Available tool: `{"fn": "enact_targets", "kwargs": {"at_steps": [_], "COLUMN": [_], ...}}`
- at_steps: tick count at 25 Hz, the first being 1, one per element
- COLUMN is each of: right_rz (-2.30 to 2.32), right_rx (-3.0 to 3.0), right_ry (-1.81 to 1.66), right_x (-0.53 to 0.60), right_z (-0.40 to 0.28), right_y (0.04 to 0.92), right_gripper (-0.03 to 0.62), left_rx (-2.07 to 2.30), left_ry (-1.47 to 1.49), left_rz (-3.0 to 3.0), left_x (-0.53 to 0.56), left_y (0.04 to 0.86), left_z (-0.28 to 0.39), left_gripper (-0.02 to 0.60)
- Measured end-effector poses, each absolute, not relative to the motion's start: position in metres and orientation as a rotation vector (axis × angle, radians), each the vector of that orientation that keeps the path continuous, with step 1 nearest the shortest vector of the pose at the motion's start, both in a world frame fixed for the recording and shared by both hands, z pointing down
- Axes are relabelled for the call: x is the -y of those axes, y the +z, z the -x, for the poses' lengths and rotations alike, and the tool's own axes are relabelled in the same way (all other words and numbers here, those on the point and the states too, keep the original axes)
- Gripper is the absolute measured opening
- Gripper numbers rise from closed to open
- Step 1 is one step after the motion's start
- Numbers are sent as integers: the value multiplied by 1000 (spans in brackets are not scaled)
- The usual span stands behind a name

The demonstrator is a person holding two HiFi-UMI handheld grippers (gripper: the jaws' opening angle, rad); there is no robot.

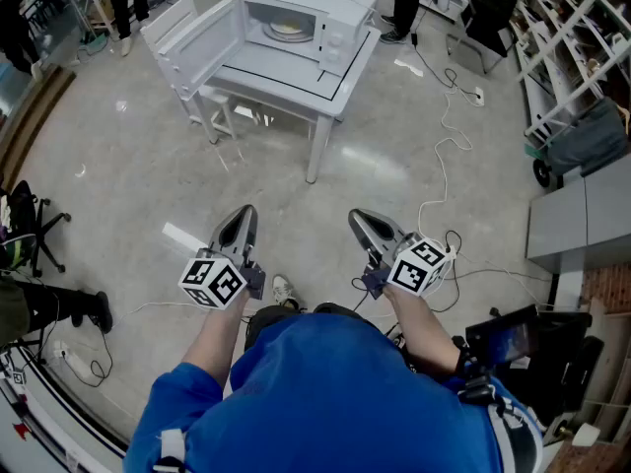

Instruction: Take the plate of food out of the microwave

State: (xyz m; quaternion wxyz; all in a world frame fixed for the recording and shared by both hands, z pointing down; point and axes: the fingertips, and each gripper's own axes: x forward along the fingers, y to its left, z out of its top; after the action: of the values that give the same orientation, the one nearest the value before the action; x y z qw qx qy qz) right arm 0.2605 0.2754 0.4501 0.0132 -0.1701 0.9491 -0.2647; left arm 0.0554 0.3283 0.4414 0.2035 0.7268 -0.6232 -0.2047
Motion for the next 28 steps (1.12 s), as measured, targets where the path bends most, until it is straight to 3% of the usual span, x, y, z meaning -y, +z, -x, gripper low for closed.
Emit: {"fn": "enact_targets", "kwargs": {"at_steps": [11,28], "right_rz": [553,468], "right_rx": [-2995,-3020], "right_ry": [-800,-791], "right_x": [-233,-111], "right_z": [-167,-112], "right_y": [445,454], "right_gripper": [-3,-3], "left_rx": [1713,1798], "left_ry": [-560,-562], "left_rz": [-2025,-1959], "left_x": [-287,-178], "left_y": [441,451], "left_z": [26,71], "left_gripper": [8,8]}}
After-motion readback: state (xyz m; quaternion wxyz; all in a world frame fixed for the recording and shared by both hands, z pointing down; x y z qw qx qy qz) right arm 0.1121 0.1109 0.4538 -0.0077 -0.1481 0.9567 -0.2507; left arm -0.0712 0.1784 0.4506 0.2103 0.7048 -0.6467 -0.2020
